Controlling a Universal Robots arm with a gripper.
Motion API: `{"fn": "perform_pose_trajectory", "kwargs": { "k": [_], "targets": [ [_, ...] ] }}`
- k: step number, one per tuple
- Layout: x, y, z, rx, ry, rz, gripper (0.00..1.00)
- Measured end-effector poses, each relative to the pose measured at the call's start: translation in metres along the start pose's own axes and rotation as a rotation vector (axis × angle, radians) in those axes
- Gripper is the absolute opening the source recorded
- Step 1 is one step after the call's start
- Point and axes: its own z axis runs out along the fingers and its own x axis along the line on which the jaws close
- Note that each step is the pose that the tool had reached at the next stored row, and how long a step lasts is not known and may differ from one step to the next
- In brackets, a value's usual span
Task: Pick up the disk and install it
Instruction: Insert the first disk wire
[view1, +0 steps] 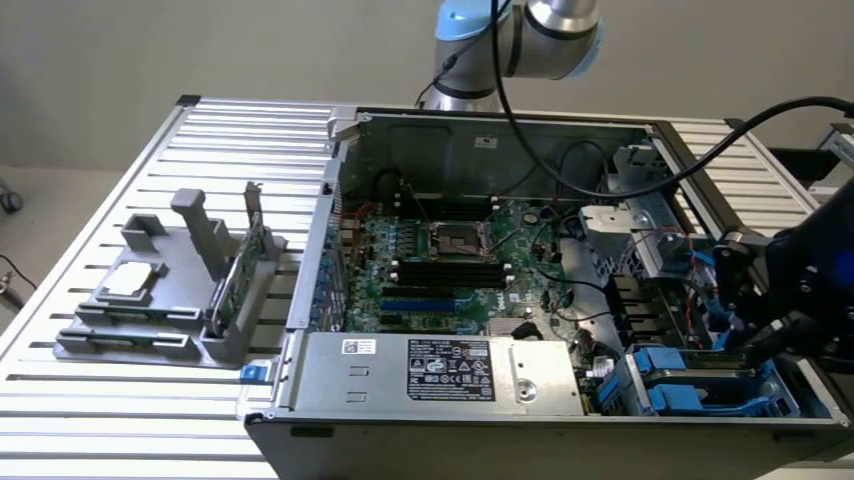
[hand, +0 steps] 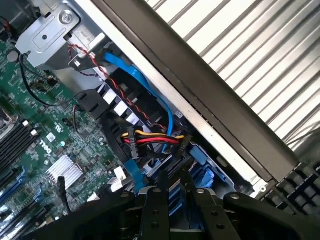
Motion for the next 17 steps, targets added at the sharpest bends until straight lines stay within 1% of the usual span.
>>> {"fn": "perform_pose_trajectory", "kwargs": {
  "k": [8, 11, 12, 13, 15, 17],
  "targets": [
    [-0.0002, -0.0007, 0.0061, -0.0009, -0.0127, 0.138, 0.25],
    [-0.0002, -0.0009, 0.0072, -0.0002, -0.0158, 0.18, 0.25],
    [-0.0003, -0.0009, 0.0072, -0.0003, -0.0158, 0.191, 0.25],
    [-0.0003, -0.0009, 0.0072, -0.001, -0.0146, 0.202, 0.25],
    [-0.0002, -0.001, 0.0073, -0.003, -0.0105, 0.221, 0.25],
    [-0.0001, -0.0011, 0.0073, -0.005, -0.0051, 0.238, 0.25]
  ]
}}
